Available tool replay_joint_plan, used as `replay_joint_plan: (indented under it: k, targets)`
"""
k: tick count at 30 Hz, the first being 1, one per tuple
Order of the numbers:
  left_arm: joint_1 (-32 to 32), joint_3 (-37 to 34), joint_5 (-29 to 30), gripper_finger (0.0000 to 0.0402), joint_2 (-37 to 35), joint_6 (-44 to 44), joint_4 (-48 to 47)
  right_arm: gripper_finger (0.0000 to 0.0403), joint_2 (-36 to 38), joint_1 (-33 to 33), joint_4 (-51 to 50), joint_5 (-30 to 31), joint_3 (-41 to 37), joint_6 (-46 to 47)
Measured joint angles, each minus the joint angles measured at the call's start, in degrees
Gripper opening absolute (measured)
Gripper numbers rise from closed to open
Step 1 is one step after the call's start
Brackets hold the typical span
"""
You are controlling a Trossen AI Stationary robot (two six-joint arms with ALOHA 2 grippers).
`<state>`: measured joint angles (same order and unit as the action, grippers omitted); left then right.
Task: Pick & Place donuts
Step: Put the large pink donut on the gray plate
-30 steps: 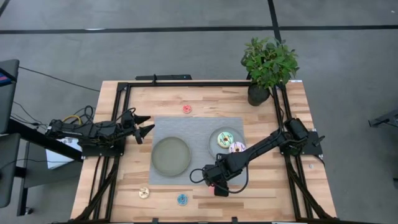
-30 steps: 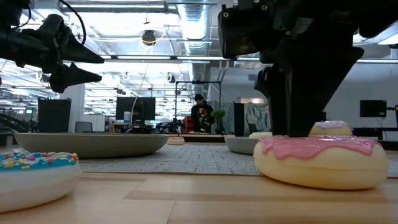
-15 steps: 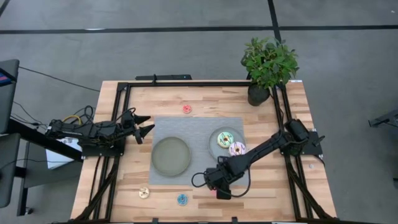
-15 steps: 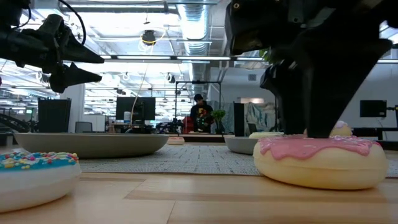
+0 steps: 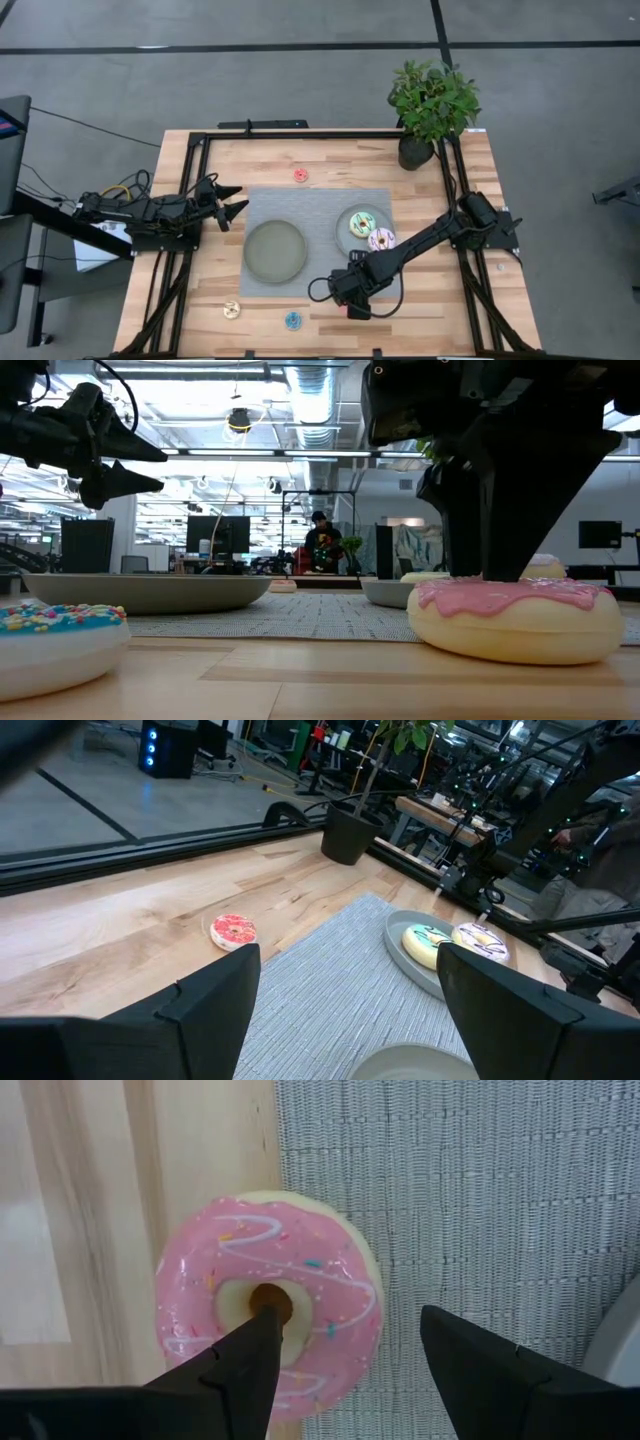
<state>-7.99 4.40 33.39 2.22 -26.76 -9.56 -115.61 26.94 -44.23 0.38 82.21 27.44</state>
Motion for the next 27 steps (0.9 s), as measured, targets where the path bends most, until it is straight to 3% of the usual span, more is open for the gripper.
replay_joint_plan:
  k: [10, 22, 27]
  targets:
    - [-0.01, 0.01, 0.03, 0.0298, 0.06, 0.02, 0.04, 0.0228, -5.17, 0.35, 1.44, -4.16, 0.63, 0.77]
    - [-0.02, 0.0, 0.0, 0.0298, 0.0, 0.02, 0.02, 0.0227, -4.87, 0.42, 1.55, -2.12, 0.59, 4.04]
    - [-0.02, 0.0, -0.02, 0.0298, 0.0, 0.01, 0.02, 0.0205, -4.09, 0.35, 1.51, -1.86, 0.42, 4.09]
